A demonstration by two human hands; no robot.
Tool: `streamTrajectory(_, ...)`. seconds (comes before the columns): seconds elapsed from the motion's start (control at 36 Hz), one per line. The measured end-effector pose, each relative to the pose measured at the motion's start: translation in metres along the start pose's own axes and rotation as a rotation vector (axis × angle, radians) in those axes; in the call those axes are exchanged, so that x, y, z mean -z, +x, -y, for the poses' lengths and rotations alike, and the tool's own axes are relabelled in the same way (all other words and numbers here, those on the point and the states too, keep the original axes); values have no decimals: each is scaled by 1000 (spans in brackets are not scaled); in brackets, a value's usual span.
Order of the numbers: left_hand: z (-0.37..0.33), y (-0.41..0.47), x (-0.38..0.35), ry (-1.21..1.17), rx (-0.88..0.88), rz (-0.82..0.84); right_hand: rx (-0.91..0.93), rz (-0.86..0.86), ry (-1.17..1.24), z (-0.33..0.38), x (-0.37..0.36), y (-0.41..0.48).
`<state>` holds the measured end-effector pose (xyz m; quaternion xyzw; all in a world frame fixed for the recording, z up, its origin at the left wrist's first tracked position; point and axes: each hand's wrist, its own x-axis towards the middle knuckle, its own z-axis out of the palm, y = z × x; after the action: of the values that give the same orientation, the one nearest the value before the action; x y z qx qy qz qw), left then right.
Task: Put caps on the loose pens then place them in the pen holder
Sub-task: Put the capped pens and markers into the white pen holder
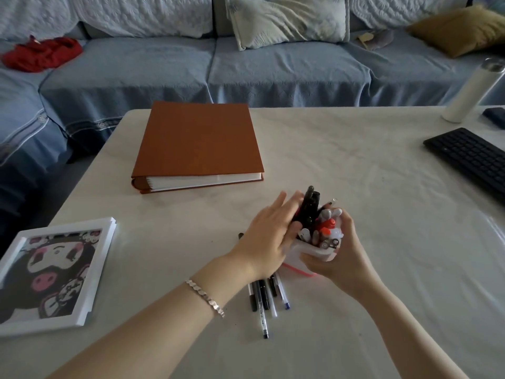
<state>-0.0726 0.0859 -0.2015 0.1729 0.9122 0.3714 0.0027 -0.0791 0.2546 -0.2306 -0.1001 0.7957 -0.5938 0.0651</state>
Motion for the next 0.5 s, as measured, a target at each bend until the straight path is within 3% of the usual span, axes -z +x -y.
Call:
streamTrajectory(0.06, 3, -4, -3, 16, 54, 22, -16, 1, -2, -1, 0, 0)
streamTrajectory(0.17, 9, -20, 3, -141, 201, -216, -2, 7, -18, -4, 1, 1)
streamTrajectory(0.22, 20, -31, 4, -49, 374, -269, -2, 12, -19, -3, 2, 1)
streamTrajectory(0.31, 33, -45, 2, 30, 744, -184, -24, 18, 24, -4, 1, 2)
streamTrajectory(0.33, 35, -48, 0, 37, 794, -149, -31, 25, 47, -5, 1, 2)
streamTrajectory(0.5, 29, -47, -16, 7, 776, -83, -16, 32, 56, -9, -1, 3)
